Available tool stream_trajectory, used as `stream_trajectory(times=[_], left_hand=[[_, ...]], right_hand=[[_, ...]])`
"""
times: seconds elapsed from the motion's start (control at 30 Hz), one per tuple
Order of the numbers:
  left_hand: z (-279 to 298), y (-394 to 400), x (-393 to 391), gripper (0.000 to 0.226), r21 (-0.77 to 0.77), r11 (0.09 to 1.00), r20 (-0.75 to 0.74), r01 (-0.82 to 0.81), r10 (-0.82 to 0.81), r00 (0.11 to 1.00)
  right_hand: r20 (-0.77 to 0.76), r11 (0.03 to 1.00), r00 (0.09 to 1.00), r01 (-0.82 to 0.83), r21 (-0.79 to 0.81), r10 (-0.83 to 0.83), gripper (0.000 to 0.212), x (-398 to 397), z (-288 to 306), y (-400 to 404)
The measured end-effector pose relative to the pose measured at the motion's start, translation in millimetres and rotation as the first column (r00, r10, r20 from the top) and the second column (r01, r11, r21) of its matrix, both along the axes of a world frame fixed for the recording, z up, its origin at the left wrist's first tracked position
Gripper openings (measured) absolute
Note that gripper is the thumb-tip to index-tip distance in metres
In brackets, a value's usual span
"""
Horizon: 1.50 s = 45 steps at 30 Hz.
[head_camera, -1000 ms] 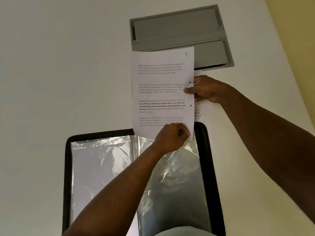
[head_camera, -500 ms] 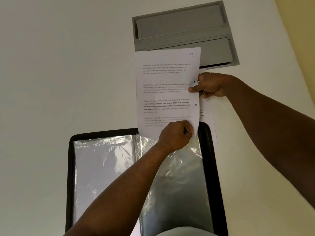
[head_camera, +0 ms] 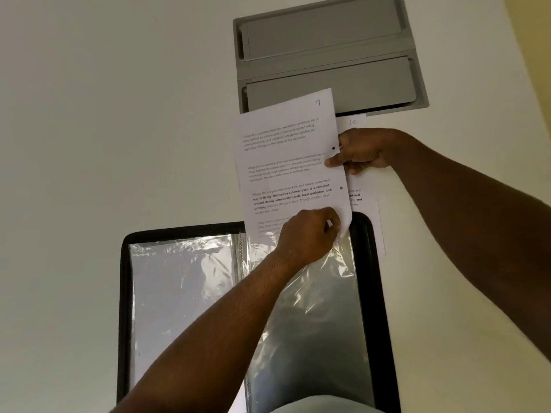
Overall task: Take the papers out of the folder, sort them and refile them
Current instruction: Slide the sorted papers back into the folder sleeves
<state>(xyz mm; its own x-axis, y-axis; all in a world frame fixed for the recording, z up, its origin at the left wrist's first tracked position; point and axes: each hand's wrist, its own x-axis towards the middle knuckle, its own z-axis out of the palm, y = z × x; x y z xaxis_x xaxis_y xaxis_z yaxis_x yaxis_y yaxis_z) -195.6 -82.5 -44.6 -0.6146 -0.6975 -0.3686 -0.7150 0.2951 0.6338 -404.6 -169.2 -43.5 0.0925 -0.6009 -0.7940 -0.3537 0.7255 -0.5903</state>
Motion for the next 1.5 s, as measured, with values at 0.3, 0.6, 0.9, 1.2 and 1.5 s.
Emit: stream_trajectory(times=[0.3,0.6,0.9,1.2,1.5], left_hand=[[-1,-5,-1,0.009,0.131,0.991,-0.034,-0.029,0.034,0.999],[1,-8,-4,0.012,0.340,0.935,-0.082,-0.105,0.141,0.987],[2,0,0,0.009,0.214,0.973,-0.106,-0.089,0.113,0.988],[9,-14,42,0.014,0.262,0.963,0.125,0.063,-0.099,0.987],[3,-11,47,0.016,0.182,0.983,0.028,0.014,-0.019,0.999]], right_hand=[[0.112,0.999,0.994,0.001,0.047,-0.006,0.030,23,-12,25],[0.114,0.990,0.985,-0.135,0.041,0.130,0.039,19,-2,33],[0.044,0.999,0.998,-0.039,0.026,0.038,0.043,19,-8,42],[-0.003,0.967,0.969,-0.246,0.067,0.246,0.026,23,-2,60],[-0.108,0.970,0.966,-0.241,-0.040,0.235,0.028,31,-6,70]])
